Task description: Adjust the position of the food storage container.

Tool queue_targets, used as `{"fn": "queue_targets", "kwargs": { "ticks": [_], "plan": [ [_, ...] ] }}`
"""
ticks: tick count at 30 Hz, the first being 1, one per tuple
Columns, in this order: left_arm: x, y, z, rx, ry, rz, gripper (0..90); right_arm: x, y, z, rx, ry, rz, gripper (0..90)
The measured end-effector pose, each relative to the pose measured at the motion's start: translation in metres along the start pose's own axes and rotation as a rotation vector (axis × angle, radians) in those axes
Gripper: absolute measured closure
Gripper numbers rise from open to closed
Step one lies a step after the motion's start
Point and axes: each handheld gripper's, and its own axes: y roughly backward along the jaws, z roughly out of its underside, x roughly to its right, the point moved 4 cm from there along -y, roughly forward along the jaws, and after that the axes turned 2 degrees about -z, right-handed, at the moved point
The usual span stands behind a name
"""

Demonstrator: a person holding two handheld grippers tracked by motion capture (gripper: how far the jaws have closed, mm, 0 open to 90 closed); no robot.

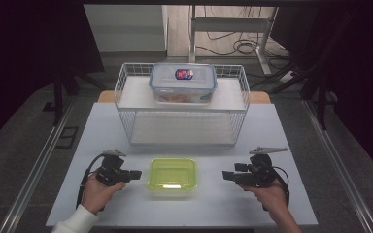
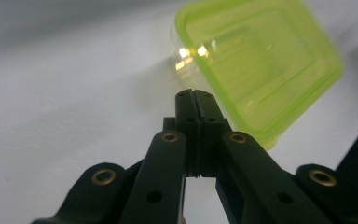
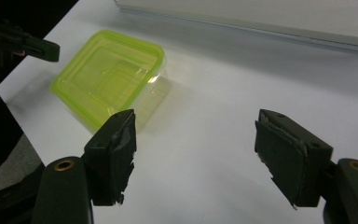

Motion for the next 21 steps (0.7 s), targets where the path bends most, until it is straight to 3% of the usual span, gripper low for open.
{"fn": "queue_targets", "kwargs": {
  "ticks": [2,4,9,11,21],
  "plan": [
    [-0.001,0.008,-0.002,0.048,0.023,0.020,85.9,-0.001,-0.001,0.001,0.009,0.004,-0.013,26.9],
    [-0.002,0.013,-0.003,0.077,0.051,0.047,73.7,-0.002,-0.002,0.001,0.022,0.001,-0.027,26.1],
    [-0.003,0.016,-0.002,0.098,0.134,0.126,41.4,-0.003,-0.005,0.001,0.052,-0.018,-0.084,24.9],
    [-0.004,0.016,-0.002,0.106,0.150,0.142,34.1,-0.003,-0.007,0.002,0.057,-0.025,-0.100,24.7],
    [-0.005,0.015,-0.003,0.110,0.178,0.174,26.8,-0.007,-0.011,0.001,0.099,-0.047,-0.153,20.5]
  ]
}}
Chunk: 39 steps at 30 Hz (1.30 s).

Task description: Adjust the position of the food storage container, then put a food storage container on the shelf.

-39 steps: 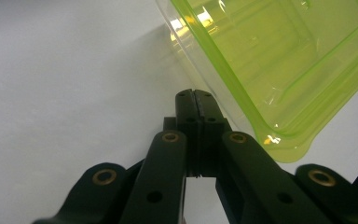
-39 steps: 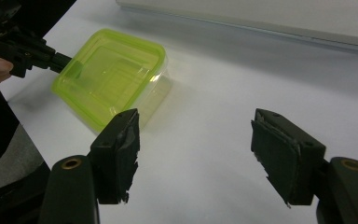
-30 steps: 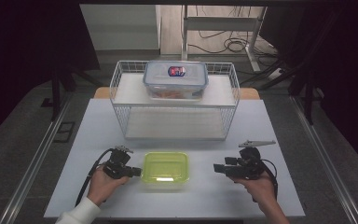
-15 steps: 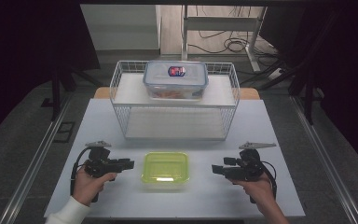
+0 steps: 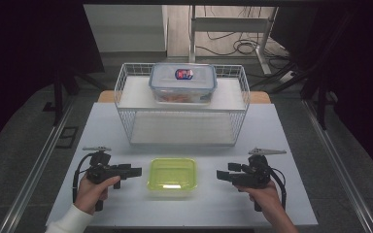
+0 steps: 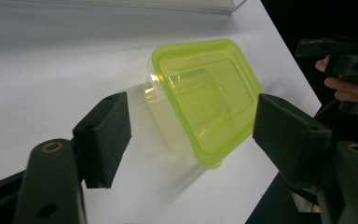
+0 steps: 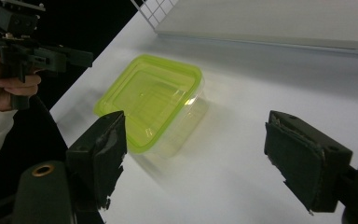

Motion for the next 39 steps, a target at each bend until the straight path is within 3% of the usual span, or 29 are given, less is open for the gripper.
{"fn": "queue_targets", "kwargs": {
  "ticks": [8,11,16,22,27,29,39],
  "plan": [
    [-0.001,-0.008,0.002,-0.012,0.034,0.027,24.7,-0.003,-0.012,0.002,-0.013,-0.026,-0.032,20.4],
    [-0.004,-0.011,0.003,-0.017,0.045,0.033,24.9,-0.002,-0.017,0.003,-0.017,-0.033,-0.017,22.7],
    [-0.007,-0.018,0.002,-0.021,0.067,0.059,26.7,0.000,-0.023,0.004,-0.022,-0.082,-0.028,27.7],
    [-0.012,-0.026,0.003,-0.045,0.077,0.064,29.3,0.001,-0.034,0.003,-0.030,-0.134,-0.065,33.1],
    [-0.015,-0.032,0.003,-0.062,0.089,0.082,32.9,0.001,-0.049,0.005,-0.066,-0.156,-0.057,36.1],
    [-0.015,-0.034,0.003,-0.068,0.099,0.093,34.2,-0.001,-0.055,0.006,-0.068,-0.177,-0.074,37.5],
    [-0.017,-0.051,0.005,-0.118,0.141,0.122,42.0,-0.003,-0.077,0.010,-0.118,-0.195,-0.059,44.3]
  ]
}}
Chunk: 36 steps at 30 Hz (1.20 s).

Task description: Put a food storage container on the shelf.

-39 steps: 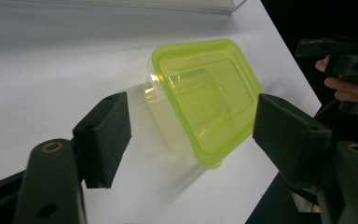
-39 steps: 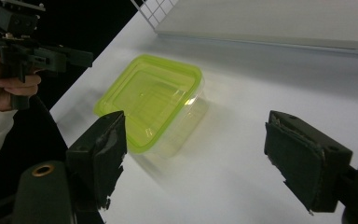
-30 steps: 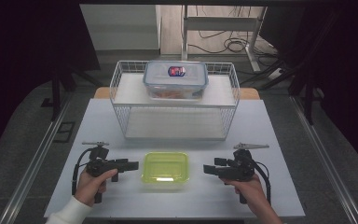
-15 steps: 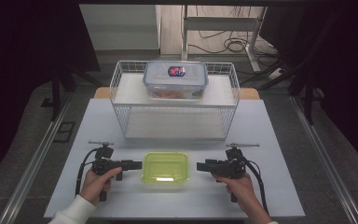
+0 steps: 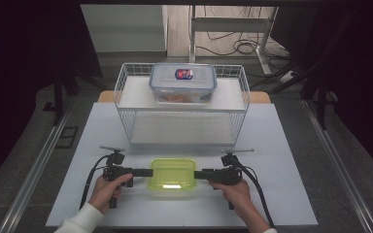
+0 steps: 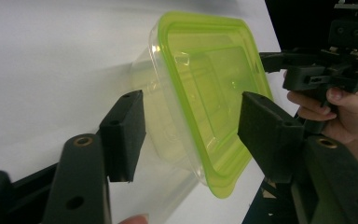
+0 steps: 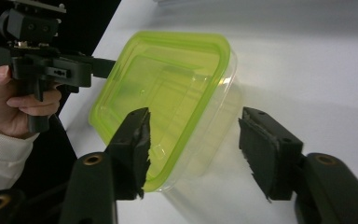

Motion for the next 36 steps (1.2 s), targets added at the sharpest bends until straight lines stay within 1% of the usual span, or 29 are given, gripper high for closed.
{"fn": "queue_targets", "kwargs": {
  "ticks": [2,5,7,8,10,12,14,16,17,18,19,21,23,24,25,28,32,36],
  "plan": [
    [-0.001,-0.002,0.001,-0.016,0.000,0.004,44.3,0.001,-0.004,0.001,-0.010,-0.011,-0.004,45.3],
    [-0.003,-0.004,0.001,-0.026,0.015,0.011,50.0,0.003,-0.008,0.002,-0.020,-0.024,-0.011,47.8],
    [-0.006,-0.004,0.002,-0.025,0.039,0.042,54.4,0.004,-0.009,0.002,-0.022,-0.027,-0.014,49.0],
    [-0.007,-0.005,0.002,-0.028,0.046,0.046,56.0,0.005,-0.010,0.001,-0.023,-0.030,-0.016,49.9],
    [-0.010,-0.005,0.003,-0.039,0.051,0.039,59.1,0.007,-0.010,0.001,-0.024,-0.048,-0.034,52.0],
    [-0.011,-0.005,0.003,-0.038,0.055,0.049,62.2,0.008,-0.011,0.001,-0.022,-0.063,-0.053,54.7],
    [-0.011,-0.006,0.004,-0.037,0.062,0.073,67.0,0.010,-0.012,0.001,-0.025,-0.066,-0.060,58.7],
    [-0.010,-0.007,0.004,-0.040,0.067,0.094,73.6,0.010,-0.013,0.002,-0.031,-0.073,-0.074,65.1],
    [-0.009,-0.009,0.005,-0.041,0.068,0.100,74.8,0.010,-0.014,0.002,-0.033,-0.074,-0.079,69.5],
    [-0.009,-0.009,0.005,-0.035,0.071,0.102,75.1,0.009,-0.014,0.002,-0.038,-0.081,-0.085,69.9],
    [-0.009,-0.008,0.005,-0.041,0.075,0.108,75.6,0.009,-0.014,0.003,-0.037,-0.088,-0.086,70.9],
    [-0.009,-0.007,0.006,-0.032,0.074,0.118,77.1,0.011,-0.012,0.003,-0.029,-0.125,-0.114,74.8],
    [-0.007,-0.006,0.006,-0.031,0.064,0.115,78.3,0.013,-0.010,0.004,-0.012,-0.165,-0.149,77.5],
    [-0.006,-0.006,0.007,-0.030,0.055,0.112,78.7,0.014,-0.010,0.004,-0.006,-0.171,-0.153,78.2],
    [-0.006,-0.005,0.007,-0.034,0.054,0.113,79.2,0.012,-0.009,0.004,-0.004,-0.173,-0.158,78.8],
    [-0.003,-0.003,0.008,-0.029,0.035,0.108,80.9,0.009,-0.007,0.004,0.002,-0.156,-0.152,80.3],
    [0.000,-0.002,0.009,-0.027,0.020,0.099,81.8,0.005,-0.004,0.004,-0.002,-0.124,-0.130,81.0],
    [0.005,0.001,0.009,-0.012,0.013,0.112,81.8,0.002,0.000,0.002,0.007,-0.093,-0.127,80.9]
  ]
}}
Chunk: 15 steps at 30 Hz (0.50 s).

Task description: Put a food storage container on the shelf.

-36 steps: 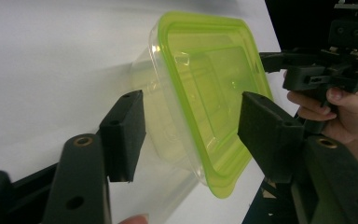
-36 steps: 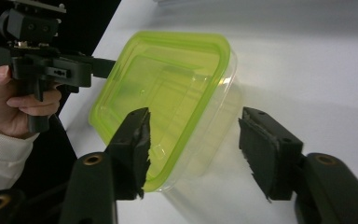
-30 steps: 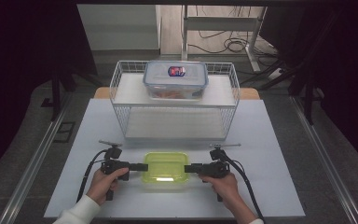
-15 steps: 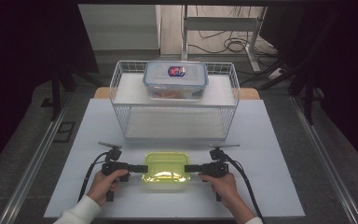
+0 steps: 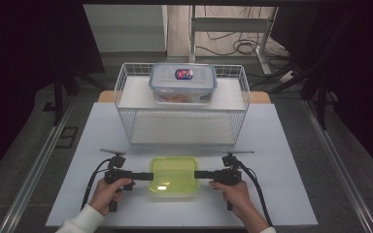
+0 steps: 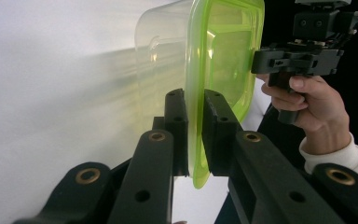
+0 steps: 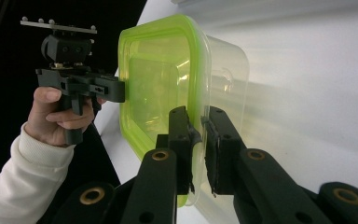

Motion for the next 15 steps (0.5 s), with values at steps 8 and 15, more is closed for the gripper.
{"fn": "queue_targets", "kwargs": {
  "ticks": [8,15],
  "plan": [
    [0.014,0.007,-0.002,0.027,-0.040,0.005,81.9,-0.013,0.008,-0.004,0.015,0.059,-0.002,80.9],
    [0.025,0.010,-0.004,0.040,-0.062,0.017,81.9,-0.023,0.017,-0.008,0.032,0.106,0.006,80.9]
  ]
}}
